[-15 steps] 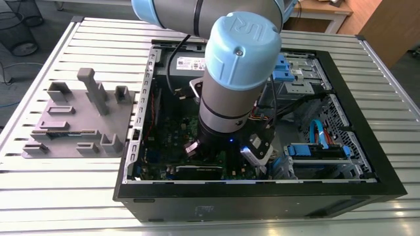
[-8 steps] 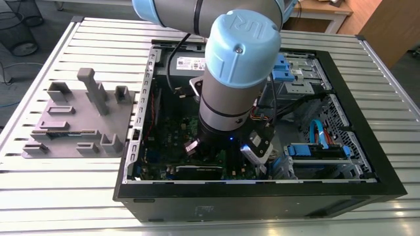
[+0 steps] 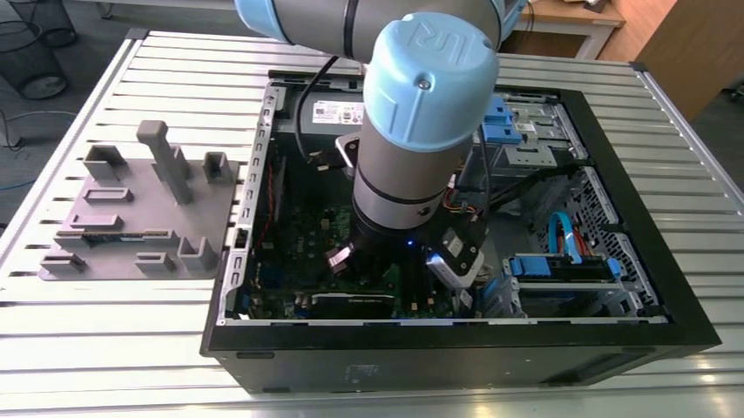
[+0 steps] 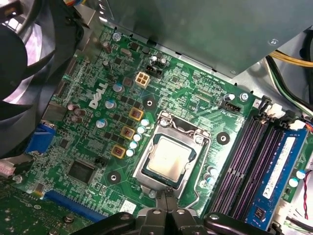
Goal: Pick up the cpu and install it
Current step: 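Close the cpu cover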
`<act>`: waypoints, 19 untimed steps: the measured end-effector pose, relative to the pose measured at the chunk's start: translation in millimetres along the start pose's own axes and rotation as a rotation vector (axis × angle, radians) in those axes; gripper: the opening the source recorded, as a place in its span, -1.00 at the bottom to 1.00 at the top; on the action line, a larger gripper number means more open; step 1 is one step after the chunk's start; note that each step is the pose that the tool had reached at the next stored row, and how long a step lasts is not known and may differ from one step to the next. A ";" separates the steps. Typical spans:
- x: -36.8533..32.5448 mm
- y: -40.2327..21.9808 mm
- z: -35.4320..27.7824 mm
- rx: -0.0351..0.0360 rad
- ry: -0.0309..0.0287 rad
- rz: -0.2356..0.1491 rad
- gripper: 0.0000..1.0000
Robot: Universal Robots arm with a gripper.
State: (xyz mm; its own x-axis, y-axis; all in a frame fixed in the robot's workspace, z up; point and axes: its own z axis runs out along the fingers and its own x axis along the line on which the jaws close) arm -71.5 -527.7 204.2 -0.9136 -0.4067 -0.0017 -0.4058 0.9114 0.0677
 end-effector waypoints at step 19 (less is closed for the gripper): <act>-3.0 7.2 -8.2 0.0000 0.0001 -0.002 -0.79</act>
State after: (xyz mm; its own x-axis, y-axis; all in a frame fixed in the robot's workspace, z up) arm -71.5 -520.4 212.9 -0.9130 -0.4080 -0.0017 -0.4072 0.9108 0.0676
